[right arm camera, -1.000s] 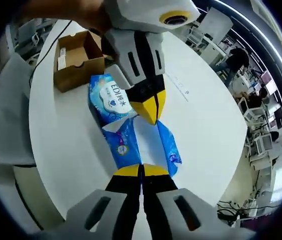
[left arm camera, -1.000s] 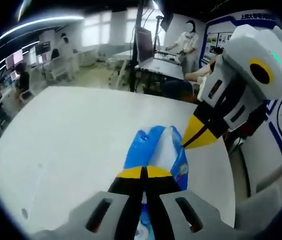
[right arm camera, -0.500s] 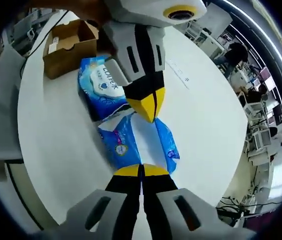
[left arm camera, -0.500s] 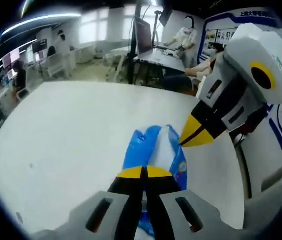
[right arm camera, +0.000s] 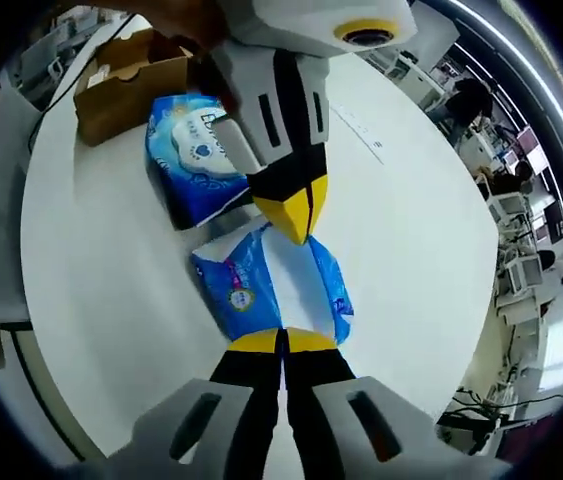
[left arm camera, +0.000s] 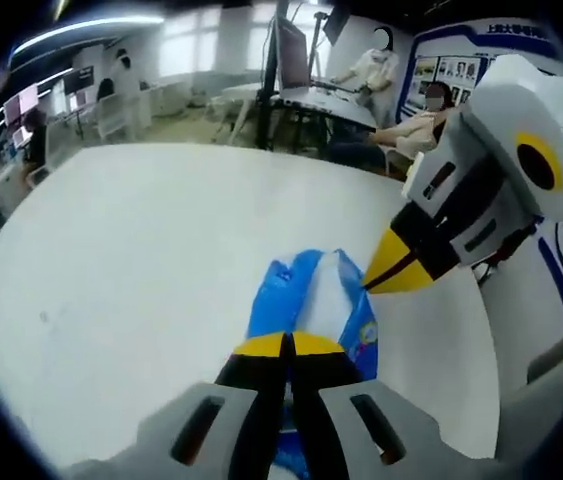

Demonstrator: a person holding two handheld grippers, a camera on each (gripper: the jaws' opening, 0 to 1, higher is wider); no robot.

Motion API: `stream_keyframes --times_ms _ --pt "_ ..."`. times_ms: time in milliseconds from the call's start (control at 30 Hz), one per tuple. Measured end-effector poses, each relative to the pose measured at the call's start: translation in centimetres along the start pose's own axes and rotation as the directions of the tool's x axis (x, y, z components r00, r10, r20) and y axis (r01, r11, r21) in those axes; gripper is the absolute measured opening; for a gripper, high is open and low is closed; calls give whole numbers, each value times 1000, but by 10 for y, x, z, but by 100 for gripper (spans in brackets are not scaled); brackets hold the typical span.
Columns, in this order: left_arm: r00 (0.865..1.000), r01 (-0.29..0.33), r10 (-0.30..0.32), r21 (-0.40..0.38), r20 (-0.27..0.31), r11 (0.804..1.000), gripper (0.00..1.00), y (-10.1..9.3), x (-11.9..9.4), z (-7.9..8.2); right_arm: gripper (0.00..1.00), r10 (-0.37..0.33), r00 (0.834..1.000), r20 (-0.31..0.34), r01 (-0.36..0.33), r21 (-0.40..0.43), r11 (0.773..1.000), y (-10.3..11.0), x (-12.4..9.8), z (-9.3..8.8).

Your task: Operate the shoe box by opening the lid, removing the specified soft item, and placing it in the target area until the item is outside and the box remains undamaged.

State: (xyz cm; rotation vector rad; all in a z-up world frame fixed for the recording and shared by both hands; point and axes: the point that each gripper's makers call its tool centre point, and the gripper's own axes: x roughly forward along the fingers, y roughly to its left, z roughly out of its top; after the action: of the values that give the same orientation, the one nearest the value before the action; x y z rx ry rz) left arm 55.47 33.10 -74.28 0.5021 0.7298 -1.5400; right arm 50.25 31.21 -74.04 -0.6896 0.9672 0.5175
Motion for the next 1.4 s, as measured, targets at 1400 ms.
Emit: stream_keyframes --times_ms 1400 --pt "998 -66 66 26 -1 997 17 0 -86 6 20 -44 993 106 40 41 998 12 -45 45"
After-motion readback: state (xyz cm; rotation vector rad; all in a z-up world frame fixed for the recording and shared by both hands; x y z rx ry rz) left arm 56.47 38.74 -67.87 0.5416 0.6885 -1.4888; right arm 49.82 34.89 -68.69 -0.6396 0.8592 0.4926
